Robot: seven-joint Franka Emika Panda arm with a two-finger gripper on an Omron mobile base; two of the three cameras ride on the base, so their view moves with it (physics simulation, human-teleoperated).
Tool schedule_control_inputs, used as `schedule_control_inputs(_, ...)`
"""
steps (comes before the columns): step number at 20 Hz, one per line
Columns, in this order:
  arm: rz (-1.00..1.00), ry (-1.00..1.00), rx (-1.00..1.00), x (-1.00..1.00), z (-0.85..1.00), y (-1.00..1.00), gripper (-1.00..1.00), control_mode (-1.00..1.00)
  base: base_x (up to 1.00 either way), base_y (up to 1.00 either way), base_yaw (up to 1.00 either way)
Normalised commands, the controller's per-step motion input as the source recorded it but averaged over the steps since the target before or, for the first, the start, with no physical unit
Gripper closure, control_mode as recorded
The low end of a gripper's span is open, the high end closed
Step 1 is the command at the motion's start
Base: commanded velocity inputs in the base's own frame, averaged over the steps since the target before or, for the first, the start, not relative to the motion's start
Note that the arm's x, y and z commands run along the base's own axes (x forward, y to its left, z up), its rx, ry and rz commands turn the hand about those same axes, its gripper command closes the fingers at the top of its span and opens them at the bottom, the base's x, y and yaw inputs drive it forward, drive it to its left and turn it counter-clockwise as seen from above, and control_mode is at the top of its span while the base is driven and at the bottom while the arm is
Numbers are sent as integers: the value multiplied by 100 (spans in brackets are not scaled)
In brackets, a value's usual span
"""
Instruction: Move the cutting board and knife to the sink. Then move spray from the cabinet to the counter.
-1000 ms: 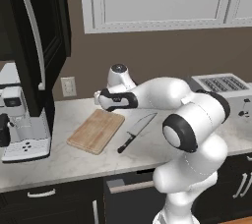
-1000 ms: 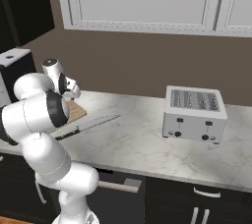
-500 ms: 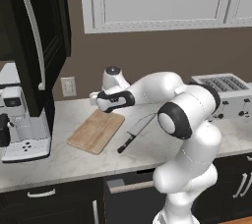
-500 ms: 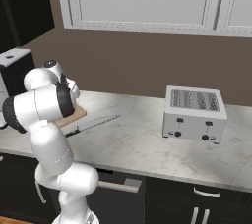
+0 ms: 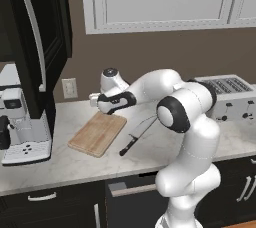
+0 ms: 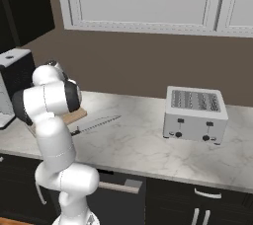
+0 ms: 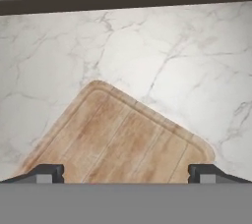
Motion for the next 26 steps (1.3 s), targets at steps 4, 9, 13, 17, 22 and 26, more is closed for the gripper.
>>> schedule_control_inputs(4,-3,0,0,23,-14,1,-100,-100,0,0,0)
schedule_control_inputs(9,-1,0,0,19,-18,0,-100,-100,0,0,0)
schedule_control_inputs(13,0,0,0,11,-20,0,-100,-100,0,0,0)
schedule_control_inputs(17,0,0,0,12,-18,0,-100,-100,0,0,0)
schedule_control_inputs(22,0,0,0,11,-12,0,-100,-100,0,0,0)
schedule_control_inputs(26,0,0,0,11,-7,0,-100,-100,0,0,0)
